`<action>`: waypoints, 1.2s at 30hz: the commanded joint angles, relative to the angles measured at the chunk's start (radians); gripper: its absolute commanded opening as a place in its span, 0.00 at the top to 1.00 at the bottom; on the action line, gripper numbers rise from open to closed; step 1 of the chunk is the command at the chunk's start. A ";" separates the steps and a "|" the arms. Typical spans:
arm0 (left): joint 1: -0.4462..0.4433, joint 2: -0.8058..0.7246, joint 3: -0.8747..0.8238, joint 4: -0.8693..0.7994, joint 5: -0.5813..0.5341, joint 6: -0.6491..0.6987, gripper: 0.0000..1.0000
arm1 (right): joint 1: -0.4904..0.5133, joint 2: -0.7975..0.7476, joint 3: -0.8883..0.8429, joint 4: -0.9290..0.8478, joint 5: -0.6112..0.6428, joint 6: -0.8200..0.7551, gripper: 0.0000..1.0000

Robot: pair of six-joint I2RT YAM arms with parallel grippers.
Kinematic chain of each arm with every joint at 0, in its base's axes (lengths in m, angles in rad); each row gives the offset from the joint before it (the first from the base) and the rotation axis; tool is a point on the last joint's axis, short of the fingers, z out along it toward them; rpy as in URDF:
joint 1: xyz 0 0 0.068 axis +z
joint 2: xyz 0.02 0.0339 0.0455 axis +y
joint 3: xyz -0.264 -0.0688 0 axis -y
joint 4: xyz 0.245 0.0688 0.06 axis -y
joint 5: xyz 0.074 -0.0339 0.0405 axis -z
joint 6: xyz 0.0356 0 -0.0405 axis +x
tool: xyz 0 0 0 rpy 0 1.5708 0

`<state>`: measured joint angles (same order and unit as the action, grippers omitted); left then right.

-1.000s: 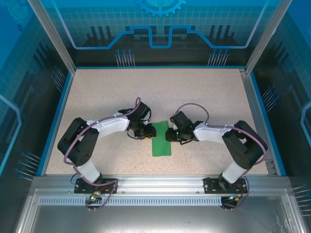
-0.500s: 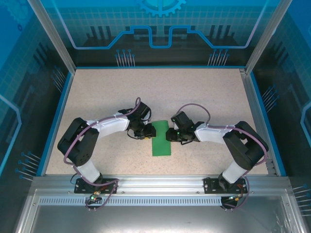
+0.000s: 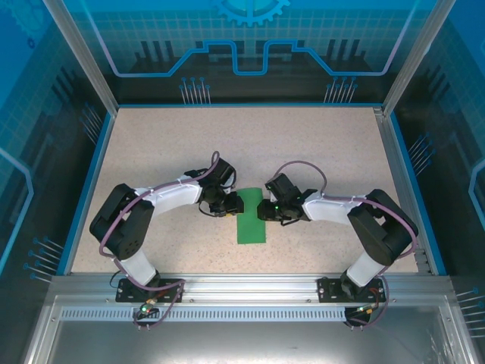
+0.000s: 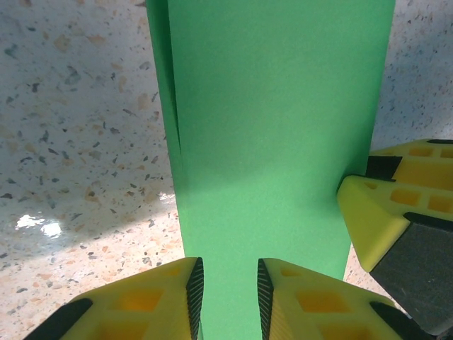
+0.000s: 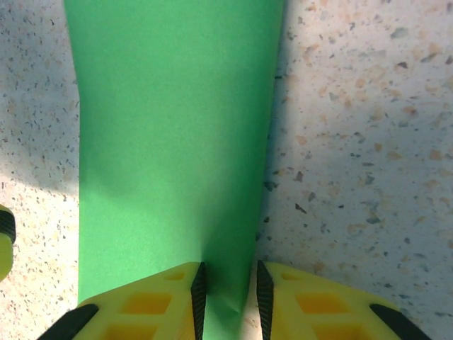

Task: Fold a paper plane with a square sheet of paper (pick it up from the middle)
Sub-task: Fold the square sheet of paper in half at the center of the table, then hold the square sheet of paper at the center of the table.

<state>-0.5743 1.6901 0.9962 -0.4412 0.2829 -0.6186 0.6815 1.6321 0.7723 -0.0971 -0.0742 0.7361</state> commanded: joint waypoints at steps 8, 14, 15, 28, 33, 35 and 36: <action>-0.006 -0.007 0.010 -0.019 -0.011 0.014 0.70 | 0.035 0.044 0.052 -0.065 0.042 -0.007 0.72; -0.006 -0.003 0.010 -0.019 -0.012 0.014 0.70 | 0.042 0.049 0.059 -0.082 0.057 -0.015 0.72; -0.006 -0.003 0.011 -0.019 -0.013 0.014 0.70 | 0.042 0.048 0.059 -0.082 0.059 -0.014 0.72; -0.007 -0.002 0.013 -0.025 -0.019 0.015 0.70 | 0.032 0.040 0.041 -0.079 0.053 -0.018 0.74; -0.006 0.002 0.015 -0.027 -0.019 0.017 0.70 | 0.032 0.038 0.043 -0.079 0.053 -0.023 0.74; -0.007 0.003 0.015 -0.027 -0.019 0.017 0.70 | 0.032 0.041 0.043 -0.075 0.048 -0.027 0.74; -0.006 0.005 0.015 -0.027 -0.019 0.017 0.70 | 0.032 0.041 0.044 -0.073 0.047 -0.029 0.74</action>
<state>-0.5743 1.6901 0.9962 -0.4408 0.2764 -0.6189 0.7128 1.6650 0.8127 -0.1390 -0.0296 0.7254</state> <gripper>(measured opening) 0.298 0.261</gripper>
